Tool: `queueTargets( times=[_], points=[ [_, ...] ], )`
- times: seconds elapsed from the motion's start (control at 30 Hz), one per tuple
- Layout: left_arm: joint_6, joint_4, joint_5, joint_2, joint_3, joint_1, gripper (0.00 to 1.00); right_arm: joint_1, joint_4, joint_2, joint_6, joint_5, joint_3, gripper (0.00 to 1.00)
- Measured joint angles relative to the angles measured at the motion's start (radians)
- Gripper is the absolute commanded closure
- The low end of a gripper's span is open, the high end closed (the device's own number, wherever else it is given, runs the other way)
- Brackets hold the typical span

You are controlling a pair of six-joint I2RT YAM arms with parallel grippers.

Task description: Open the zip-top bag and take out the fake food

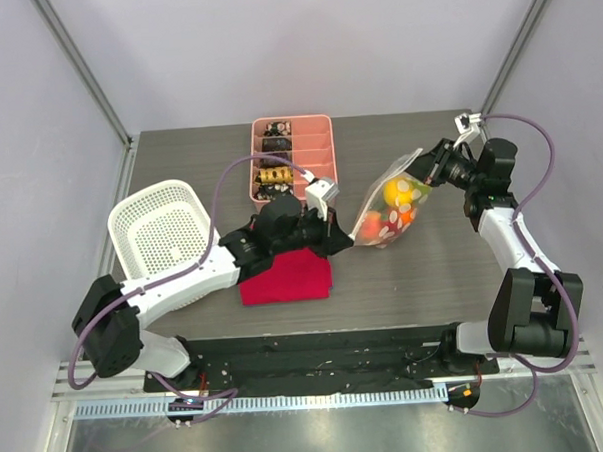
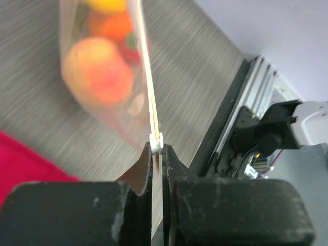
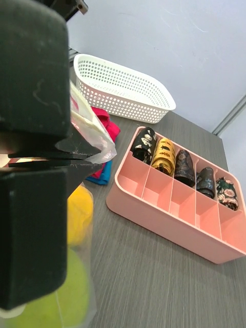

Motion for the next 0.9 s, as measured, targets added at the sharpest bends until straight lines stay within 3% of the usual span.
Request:
queueTargets(
  times=[0.23, 0.33, 0.37, 0.5, 0.67, 0.9],
  points=[
    [0.003, -0.015, -0.037, -0.064, -0.114, 0.008, 0.98, 0.003, 0.023, 0.009, 0.003, -0.074, 0.007, 0.99],
    [0.004, -0.023, -0.040, -0.089, -0.139, 0.008, 0.80, 0.006, 0.031, 0.012, 0.006, -0.117, 0.007, 0.99],
    [0.006, -0.028, -0.040, -0.100, -0.144, 0.008, 0.70, 0.008, 0.036, 0.012, 0.006, -0.128, 0.007, 0.99],
    [0.048, -0.114, -0.031, -0.136, -0.137, 0.006, 0.53, 0.014, 0.075, 0.012, -0.005, -0.155, 0.007, 0.99],
    [0.169, -0.252, -0.035, -0.133, 0.034, 0.003, 0.48, 0.035, 0.089, 0.012, -0.024, -0.193, 0.012, 0.99],
    [0.423, -0.259, -0.031, -0.040, 0.356, 0.005, 0.49, 0.058, 0.074, 0.012, -0.066, -0.229, 0.016, 0.98]
  ],
)
